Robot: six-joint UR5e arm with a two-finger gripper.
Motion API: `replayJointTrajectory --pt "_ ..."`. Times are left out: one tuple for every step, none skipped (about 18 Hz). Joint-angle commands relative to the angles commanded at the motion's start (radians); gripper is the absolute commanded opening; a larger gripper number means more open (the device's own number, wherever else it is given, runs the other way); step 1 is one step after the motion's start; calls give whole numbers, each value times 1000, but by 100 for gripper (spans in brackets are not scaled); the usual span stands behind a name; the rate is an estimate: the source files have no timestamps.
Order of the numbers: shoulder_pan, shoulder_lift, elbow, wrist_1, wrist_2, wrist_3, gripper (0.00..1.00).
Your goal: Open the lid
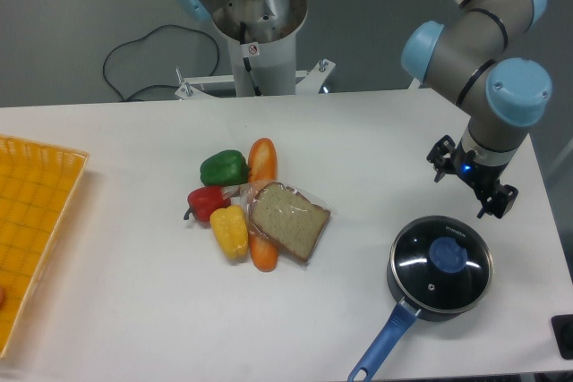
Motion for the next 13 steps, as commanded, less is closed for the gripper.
replayJointTrajectory --pt "0 -2 -2 0 0 0 100" --pt "0 0 -2 -2 0 0 100" --pt "0 0 -2 -2 2 5 100" --pt "0 0 -2 0 0 8 100" --pt "-2 0 -2 0 0 5 100" --pt "-3 0 -2 0 0 5 100" --pt "-8 -2 2 0 0 0 100" --pt "-12 2 2 0 -2 -3 100" --pt "-23 3 3 2 0 -5 100" --pt "-28 6 3 0 0 -5 100" --pt "-29 6 5 2 -3 -3 100" --pt "-31 6 8 3 -6 -2 100" --pt "-31 3 11 5 -8 -3 100"
